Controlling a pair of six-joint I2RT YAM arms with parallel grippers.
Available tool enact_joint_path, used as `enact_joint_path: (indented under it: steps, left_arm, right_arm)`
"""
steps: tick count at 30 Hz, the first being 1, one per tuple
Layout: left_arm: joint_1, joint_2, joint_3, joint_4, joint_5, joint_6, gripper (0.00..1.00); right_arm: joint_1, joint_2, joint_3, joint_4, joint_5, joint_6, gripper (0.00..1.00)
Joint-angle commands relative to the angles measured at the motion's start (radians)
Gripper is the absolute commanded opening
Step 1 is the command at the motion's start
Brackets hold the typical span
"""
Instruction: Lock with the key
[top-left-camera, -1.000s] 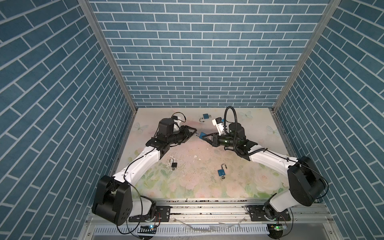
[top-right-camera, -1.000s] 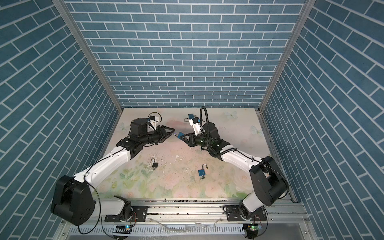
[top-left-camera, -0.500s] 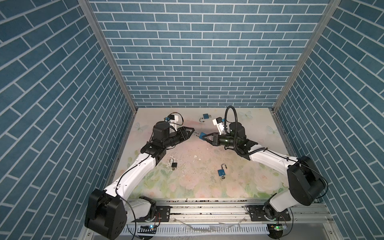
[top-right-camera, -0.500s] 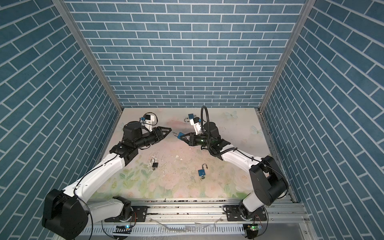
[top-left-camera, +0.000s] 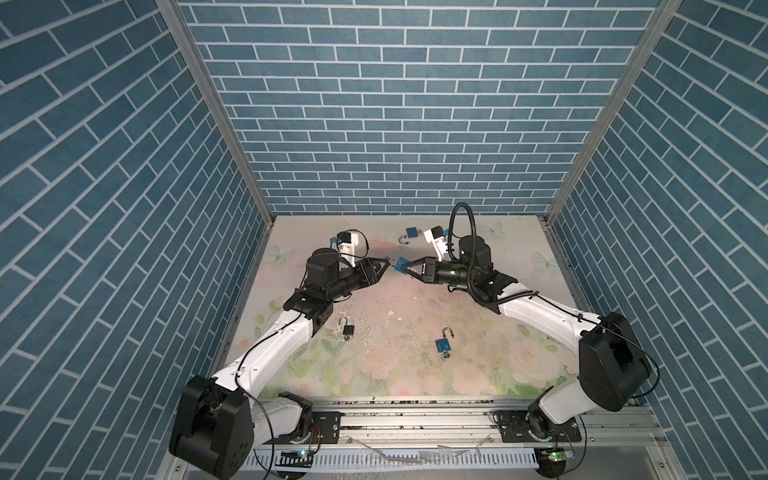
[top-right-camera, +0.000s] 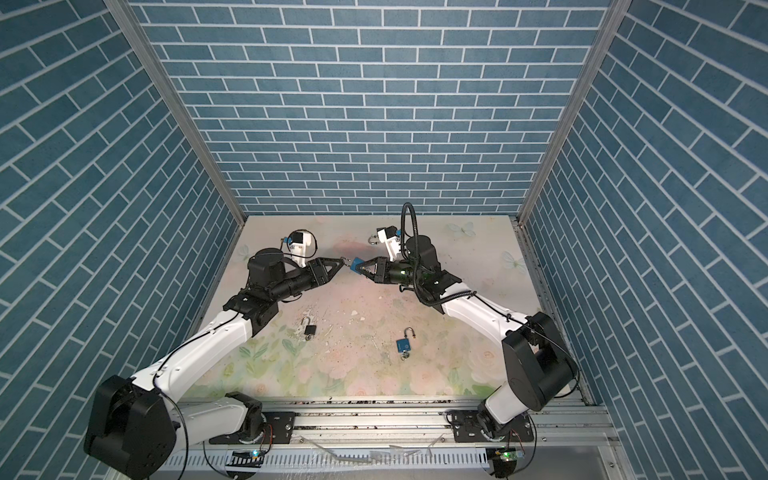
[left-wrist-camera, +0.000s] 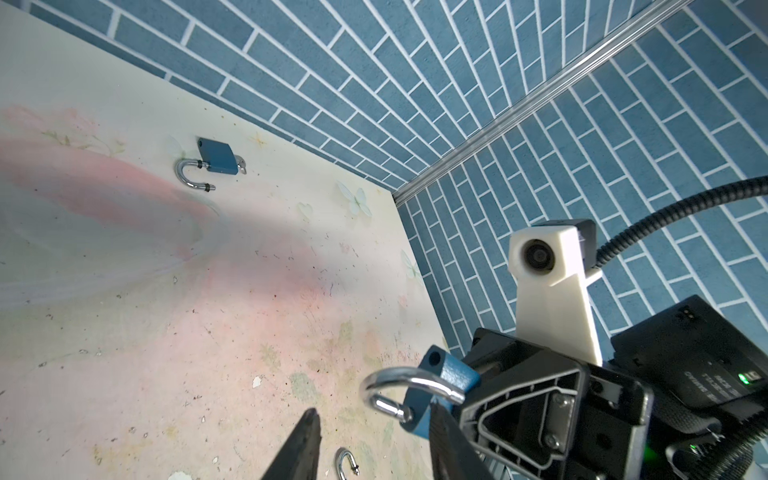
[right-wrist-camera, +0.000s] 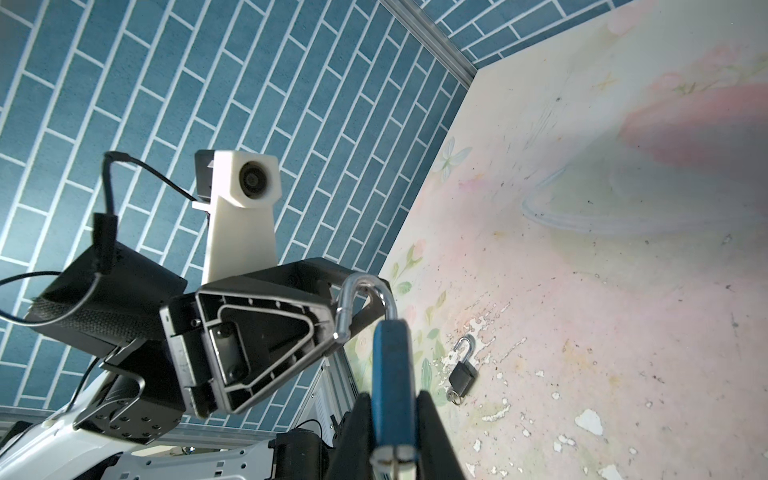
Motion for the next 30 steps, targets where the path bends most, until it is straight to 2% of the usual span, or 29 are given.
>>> enact_joint_path:
  steps: [1,13,22,30]
  left_arm:
    - [0.000,-0.016,-0.026,0.073,0.025,-0.003,0.45]
    - [0.000,0.011,-0.032,0.158,0.049,-0.041,0.45]
    - [-0.001,0.062,-0.033,0.231,0.087,-0.081,0.39]
    - [-0.001,0.054,-0.028,0.218,0.076,-0.082,0.37]
  right_arm:
    - [-0.003,-0.006,0.022,0.026,-0.026,0.025,0.00]
    - [-0.002,-0.008,0.012,0.037,-0.040,0.028,0.00]
    - [0.000,-0.007,0.009,0.079,-0.060,0.050,0.00]
    - [0.000,0.002,0.000,0.091,-0.066,0.048,0.00]
